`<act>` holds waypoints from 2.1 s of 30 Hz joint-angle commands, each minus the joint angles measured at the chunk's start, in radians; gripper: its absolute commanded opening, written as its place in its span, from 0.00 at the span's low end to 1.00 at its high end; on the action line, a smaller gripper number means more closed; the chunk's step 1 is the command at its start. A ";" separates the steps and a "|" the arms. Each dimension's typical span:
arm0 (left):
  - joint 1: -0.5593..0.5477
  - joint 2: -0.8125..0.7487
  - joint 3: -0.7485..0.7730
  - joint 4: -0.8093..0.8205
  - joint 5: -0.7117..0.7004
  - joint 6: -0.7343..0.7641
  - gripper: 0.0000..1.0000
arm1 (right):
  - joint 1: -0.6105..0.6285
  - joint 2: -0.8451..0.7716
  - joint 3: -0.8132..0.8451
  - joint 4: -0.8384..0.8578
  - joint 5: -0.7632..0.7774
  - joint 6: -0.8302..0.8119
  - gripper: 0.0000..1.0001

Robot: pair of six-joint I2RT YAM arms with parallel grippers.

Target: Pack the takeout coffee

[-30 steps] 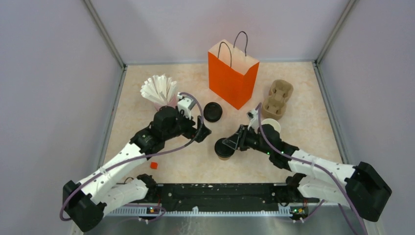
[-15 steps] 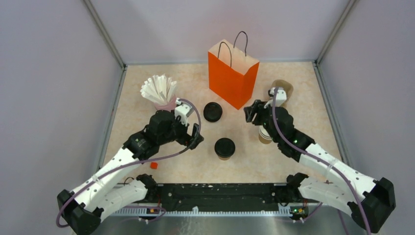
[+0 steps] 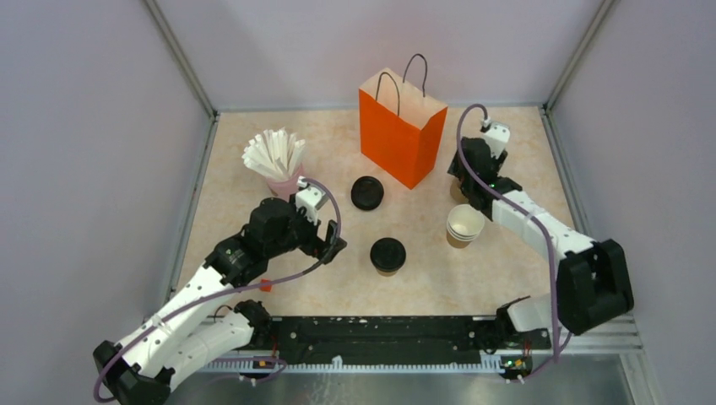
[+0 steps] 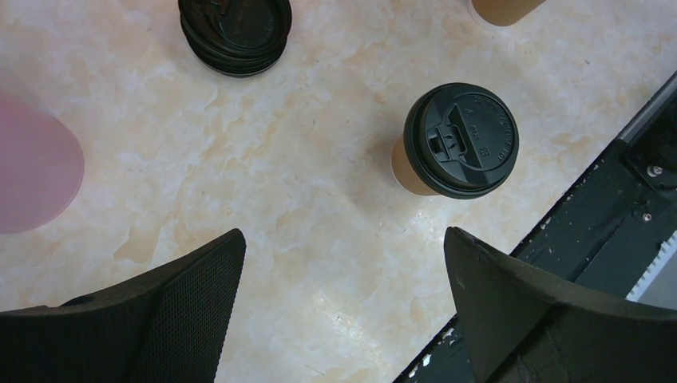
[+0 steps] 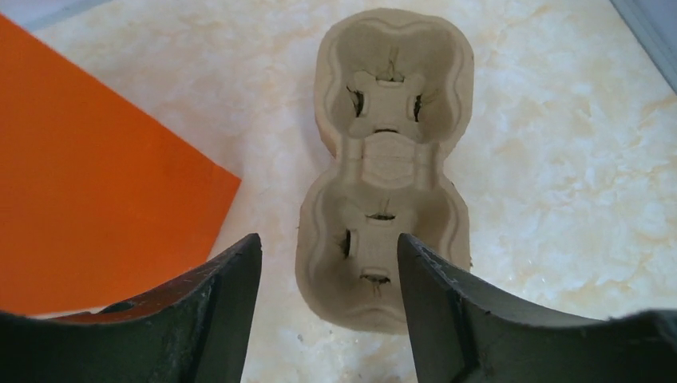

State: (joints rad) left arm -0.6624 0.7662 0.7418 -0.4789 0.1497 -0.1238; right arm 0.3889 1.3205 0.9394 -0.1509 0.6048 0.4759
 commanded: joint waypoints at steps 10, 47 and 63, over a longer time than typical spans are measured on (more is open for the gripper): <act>-0.002 -0.010 -0.016 0.037 0.084 0.035 0.99 | -0.119 0.302 0.148 0.057 0.000 0.065 0.52; -0.002 -0.013 -0.015 0.036 0.048 0.039 0.99 | -0.175 0.354 0.166 0.064 -0.059 0.012 0.54; -0.002 -0.016 -0.016 0.034 0.035 0.041 0.99 | -0.177 0.361 0.163 0.062 -0.059 0.010 0.52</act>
State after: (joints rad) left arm -0.6628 0.7612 0.7288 -0.4782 0.1928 -0.1001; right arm 0.2195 1.6806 1.0878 -0.1127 0.5484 0.4824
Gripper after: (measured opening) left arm 0.987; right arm 0.554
